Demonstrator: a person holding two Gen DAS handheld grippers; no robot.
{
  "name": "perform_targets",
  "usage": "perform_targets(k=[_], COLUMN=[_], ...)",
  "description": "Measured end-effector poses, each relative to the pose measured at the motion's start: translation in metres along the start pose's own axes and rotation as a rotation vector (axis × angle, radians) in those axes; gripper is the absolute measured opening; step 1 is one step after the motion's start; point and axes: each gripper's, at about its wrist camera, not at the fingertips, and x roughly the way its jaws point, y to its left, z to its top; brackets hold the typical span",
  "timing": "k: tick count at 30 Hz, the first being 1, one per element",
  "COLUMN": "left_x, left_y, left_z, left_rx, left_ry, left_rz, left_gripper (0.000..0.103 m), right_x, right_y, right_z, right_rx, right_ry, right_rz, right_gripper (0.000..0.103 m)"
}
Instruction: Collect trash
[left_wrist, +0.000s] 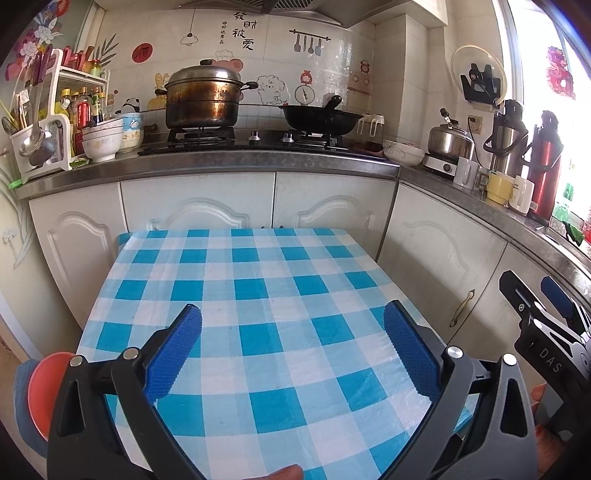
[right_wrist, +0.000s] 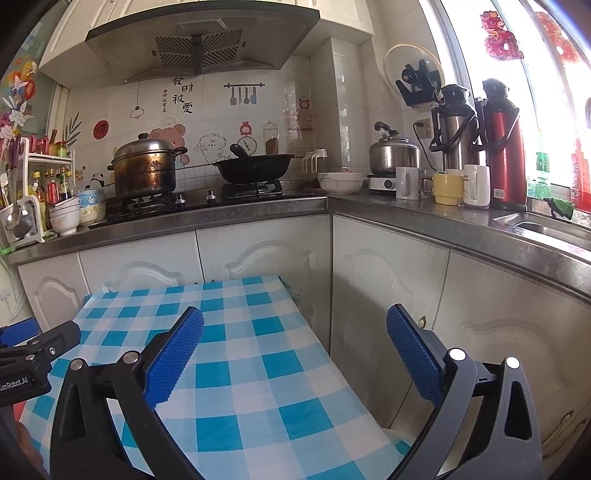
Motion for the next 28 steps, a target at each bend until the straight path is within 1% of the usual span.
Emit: perform_targets(k=[9, 16, 21, 23, 25, 28], left_x=[0.009, 0.030, 0.068, 0.088, 0.104, 0.136], left_y=[0.004, 0.011, 0.028, 0.037, 0.045, 0.060], left_z=[-0.002, -0.009, -0.023, -0.029, -0.034, -0.043], left_rx=[-0.002, -0.003, -0.038, -0.061, -0.071, -0.099], left_ry=[0.014, 0.060, 0.150, 0.193, 0.217, 0.275], left_rz=[0.009, 0.029, 0.085, 0.121, 0.153, 0.218], left_gripper=[0.099, 0.099, 0.099, 0.099, 0.099, 0.099], right_x=[0.011, 0.031, 0.063, 0.080, 0.100, 0.132], right_y=[0.005, 0.012, 0.023, 0.030, 0.040, 0.061], right_z=[-0.004, -0.014, -0.029, -0.036, -0.042, -0.050], right_rx=[-0.004, -0.009, -0.026, -0.036, -0.049, -0.096], right_ry=[0.022, 0.068, 0.157, 0.204, 0.257, 0.327], right_rz=[0.020, 0.048, 0.086, 0.105, 0.128, 0.159], right_gripper=[0.098, 0.098, 0.098, 0.098, 0.098, 0.098])
